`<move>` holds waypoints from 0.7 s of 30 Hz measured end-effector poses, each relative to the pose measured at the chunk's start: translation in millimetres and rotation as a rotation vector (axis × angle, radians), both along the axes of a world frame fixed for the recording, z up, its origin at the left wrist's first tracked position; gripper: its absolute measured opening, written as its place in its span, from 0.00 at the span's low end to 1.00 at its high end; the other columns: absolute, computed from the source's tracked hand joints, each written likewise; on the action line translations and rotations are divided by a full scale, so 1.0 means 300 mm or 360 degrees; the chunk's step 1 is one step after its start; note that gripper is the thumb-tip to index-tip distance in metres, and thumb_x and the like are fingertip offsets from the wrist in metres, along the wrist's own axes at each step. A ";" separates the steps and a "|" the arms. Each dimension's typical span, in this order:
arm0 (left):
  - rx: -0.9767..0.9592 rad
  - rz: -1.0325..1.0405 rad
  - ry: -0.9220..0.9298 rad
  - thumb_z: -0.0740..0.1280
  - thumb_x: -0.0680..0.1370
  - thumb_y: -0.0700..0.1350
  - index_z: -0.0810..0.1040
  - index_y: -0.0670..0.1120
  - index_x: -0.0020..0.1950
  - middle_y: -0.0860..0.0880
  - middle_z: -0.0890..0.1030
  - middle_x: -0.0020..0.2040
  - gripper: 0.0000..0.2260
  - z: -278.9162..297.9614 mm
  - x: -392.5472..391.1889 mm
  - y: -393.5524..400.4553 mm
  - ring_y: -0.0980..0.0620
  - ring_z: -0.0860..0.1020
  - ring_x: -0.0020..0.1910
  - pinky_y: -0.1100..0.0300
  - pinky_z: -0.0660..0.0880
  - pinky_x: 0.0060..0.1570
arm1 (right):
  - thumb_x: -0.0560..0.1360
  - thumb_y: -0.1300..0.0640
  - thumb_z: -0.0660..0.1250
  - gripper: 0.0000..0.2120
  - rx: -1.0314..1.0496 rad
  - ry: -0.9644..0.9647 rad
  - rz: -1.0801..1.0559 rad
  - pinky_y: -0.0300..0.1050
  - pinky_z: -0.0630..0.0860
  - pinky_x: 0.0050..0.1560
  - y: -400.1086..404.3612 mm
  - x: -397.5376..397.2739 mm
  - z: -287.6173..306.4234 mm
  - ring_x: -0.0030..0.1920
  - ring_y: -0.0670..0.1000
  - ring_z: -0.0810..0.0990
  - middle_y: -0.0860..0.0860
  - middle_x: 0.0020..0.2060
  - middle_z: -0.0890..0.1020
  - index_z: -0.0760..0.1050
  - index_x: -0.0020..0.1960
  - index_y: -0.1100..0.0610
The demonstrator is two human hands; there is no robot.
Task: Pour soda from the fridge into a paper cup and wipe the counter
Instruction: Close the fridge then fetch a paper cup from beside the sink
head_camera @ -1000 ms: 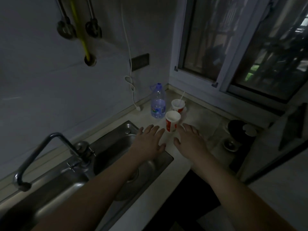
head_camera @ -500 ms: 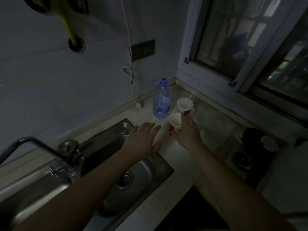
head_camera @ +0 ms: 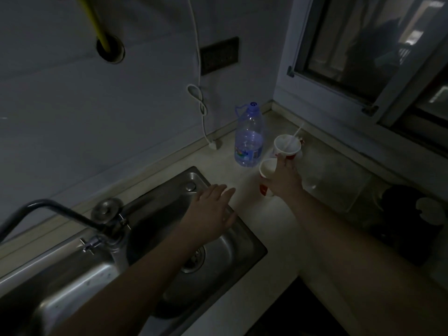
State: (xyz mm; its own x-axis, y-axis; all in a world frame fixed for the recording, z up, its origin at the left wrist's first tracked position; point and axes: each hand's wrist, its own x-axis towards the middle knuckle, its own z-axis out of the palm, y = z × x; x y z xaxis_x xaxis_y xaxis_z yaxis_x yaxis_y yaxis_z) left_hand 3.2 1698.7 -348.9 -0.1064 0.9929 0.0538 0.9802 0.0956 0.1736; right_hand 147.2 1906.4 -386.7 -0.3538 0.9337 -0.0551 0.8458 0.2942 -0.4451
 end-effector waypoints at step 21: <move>-0.0010 0.1236 -0.2761 0.54 0.82 0.59 0.72 0.47 0.67 0.46 0.77 0.63 0.21 0.013 0.042 0.000 0.47 0.74 0.63 0.48 0.70 0.64 | 0.65 0.41 0.74 0.50 0.0345 0.0294 0.0523 0.55 0.68 0.63 -0.335 -0.012 0.335 0.65 0.59 0.66 0.58 0.68 0.66 0.49 0.77 0.52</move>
